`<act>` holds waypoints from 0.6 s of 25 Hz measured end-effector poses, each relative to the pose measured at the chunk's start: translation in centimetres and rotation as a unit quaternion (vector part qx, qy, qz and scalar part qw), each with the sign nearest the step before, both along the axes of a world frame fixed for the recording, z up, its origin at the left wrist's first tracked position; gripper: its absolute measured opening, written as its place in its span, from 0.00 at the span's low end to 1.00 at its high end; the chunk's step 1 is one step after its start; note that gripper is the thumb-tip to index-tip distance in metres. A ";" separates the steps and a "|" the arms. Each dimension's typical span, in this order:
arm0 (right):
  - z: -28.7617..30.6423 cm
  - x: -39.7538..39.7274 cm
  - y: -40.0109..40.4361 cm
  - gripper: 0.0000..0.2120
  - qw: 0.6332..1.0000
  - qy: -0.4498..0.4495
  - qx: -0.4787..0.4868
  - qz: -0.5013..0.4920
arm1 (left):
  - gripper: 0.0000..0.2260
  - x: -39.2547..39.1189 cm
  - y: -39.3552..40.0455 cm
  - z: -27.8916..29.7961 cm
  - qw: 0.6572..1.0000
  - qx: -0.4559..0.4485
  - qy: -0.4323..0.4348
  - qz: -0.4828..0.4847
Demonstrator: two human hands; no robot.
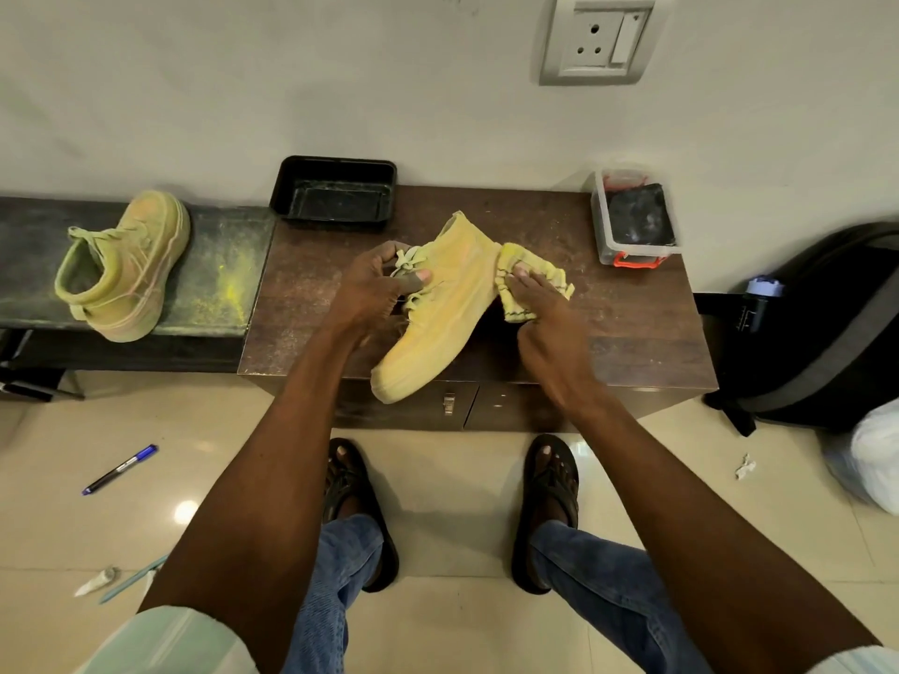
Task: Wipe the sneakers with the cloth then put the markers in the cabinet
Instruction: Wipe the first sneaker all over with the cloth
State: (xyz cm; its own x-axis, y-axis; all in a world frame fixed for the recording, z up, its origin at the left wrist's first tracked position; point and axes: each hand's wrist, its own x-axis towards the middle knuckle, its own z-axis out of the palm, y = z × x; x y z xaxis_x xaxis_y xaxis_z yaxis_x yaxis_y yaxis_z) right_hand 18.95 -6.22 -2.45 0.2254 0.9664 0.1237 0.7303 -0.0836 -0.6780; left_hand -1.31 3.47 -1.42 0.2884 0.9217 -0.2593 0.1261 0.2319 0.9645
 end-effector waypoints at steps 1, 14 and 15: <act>0.2 -0.4 -0.3 0.33 1.000 0.015 -0.012 -0.019 | 0.06 0.3 -0.1 0.2 1.000 0.003 -0.001 -0.002; 1.4 -4.8 -1.3 0.33 0.981 -0.044 0.049 0.181 | 0.06 0.5 0.2 0.0 1.000 0.020 -0.003 -0.007; 1.4 -5.7 -1.7 0.32 0.960 -0.081 0.082 0.257 | 0.06 0.4 0.4 -0.1 1.000 0.026 -0.010 -0.005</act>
State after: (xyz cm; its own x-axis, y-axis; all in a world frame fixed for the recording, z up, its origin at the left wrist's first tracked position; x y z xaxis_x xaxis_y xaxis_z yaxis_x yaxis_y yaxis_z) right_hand 13.27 -7.91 -1.09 -0.3103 0.9097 0.2759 0.7440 0.4131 -0.5252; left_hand -0.92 3.83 -1.49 0.3024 0.9308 -0.2054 0.1095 0.1801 0.9775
